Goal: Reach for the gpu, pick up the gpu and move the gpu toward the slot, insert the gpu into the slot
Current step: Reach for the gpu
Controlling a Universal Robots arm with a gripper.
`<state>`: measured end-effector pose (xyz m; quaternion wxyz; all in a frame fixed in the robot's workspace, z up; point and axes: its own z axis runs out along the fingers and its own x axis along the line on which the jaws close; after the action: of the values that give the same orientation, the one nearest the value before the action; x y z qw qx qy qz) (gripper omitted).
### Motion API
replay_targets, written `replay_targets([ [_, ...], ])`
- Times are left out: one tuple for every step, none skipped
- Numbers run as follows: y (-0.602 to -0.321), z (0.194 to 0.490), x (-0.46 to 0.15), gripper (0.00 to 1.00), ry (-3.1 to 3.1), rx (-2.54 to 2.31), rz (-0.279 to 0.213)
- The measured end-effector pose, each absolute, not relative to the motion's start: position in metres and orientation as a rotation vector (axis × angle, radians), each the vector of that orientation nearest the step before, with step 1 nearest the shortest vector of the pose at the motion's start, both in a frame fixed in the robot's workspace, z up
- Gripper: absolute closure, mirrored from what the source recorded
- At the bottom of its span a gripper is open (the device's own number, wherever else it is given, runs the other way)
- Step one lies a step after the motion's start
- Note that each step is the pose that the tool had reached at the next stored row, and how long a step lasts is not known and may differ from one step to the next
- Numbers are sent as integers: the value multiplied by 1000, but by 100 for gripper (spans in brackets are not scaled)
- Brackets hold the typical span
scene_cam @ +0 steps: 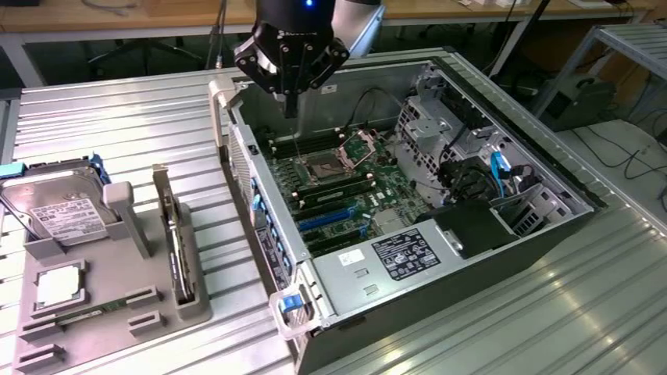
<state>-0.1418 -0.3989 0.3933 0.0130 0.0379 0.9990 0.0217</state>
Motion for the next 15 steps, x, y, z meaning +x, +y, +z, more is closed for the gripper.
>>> replay_targets([
  [-399, 393, -143, 89, 3113, 118, 68],
  [-399, 393, -144, 89, 3113, 118, 68],
  [-399, 393, -146, 89, 3113, 118, 68],
  [-399, 393, -147, 89, 3113, 118, 68],
  [-399, 393, -149, 89, 3113, 118, 68],
  [-399, 393, -150, 89, 3113, 118, 68],
  [-399, 393, -152, 89, 3112, 118, 68],
  [-399, 393, -153, 89, 3113, 118, 68],
  [-399, 393, -155, 89, 3113, 118, 68],
  [-399, 393, -156, 89, 3113, 118, 68],
  [-399, 393, -157, 89, 3113, 118, 68],
  [-399, 393, -158, 89, 3113, 118, 68],
  [-399, 393, -159, 89, 3113, 118, 68],
  [-399, 393, -160, 89, 3112, 118, 68],
  [-399, 393, -161, 89, 3113, 118, 68],
])
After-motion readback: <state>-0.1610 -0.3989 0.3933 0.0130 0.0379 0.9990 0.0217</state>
